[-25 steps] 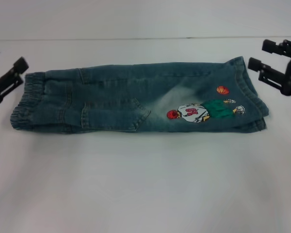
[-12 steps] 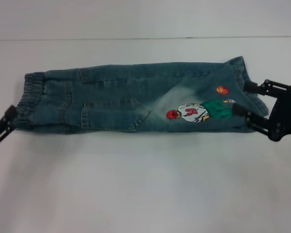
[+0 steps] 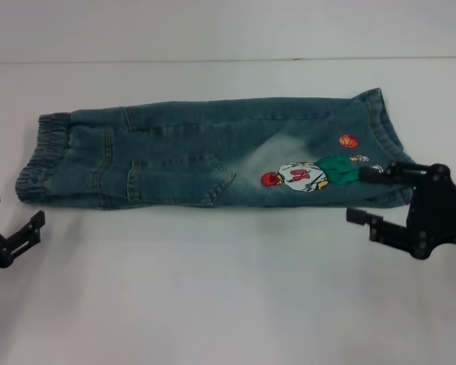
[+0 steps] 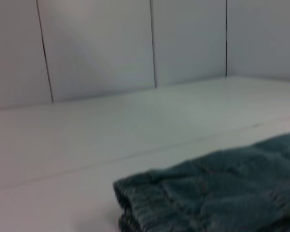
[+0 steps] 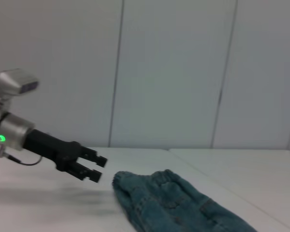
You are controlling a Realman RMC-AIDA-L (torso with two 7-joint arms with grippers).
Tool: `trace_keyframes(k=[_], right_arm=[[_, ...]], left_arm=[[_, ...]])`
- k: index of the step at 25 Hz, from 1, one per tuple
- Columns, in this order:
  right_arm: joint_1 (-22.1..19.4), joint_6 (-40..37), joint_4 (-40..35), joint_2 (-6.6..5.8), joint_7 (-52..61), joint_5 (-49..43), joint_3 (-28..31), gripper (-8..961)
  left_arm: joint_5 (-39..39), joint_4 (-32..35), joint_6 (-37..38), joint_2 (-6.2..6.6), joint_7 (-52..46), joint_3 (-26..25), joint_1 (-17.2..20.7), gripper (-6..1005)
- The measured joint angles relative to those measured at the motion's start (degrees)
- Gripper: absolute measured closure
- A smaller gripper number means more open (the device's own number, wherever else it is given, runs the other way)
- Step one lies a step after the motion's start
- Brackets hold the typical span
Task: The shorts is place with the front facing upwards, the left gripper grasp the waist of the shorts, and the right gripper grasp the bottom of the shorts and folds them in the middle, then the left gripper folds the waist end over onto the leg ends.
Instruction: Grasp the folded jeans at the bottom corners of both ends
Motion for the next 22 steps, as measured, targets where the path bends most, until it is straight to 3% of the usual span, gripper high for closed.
trace_keyframes(k=[8, 15, 22], right_arm=[[0.51, -0.41, 0.34, 0.22, -0.09, -0.88, -1.05, 380], [0.52, -0.06, 0.48, 0.26, -0.10, -0.91, -1.04, 381], [0.52, 0.01, 0.57, 0.26, -0.08, -0.91, -0.61, 382]], left_arm=[[0.99, -0.87, -8.82, 0.10, -0.48, 1.93, -3.37, 173], [1.04, -0.98, -8.98, 0.46, -0.48, 2.79, -4.74, 181], [3.37, -0.58, -9.79, 0.75, -3.92, 5.22, -5.99, 391]])
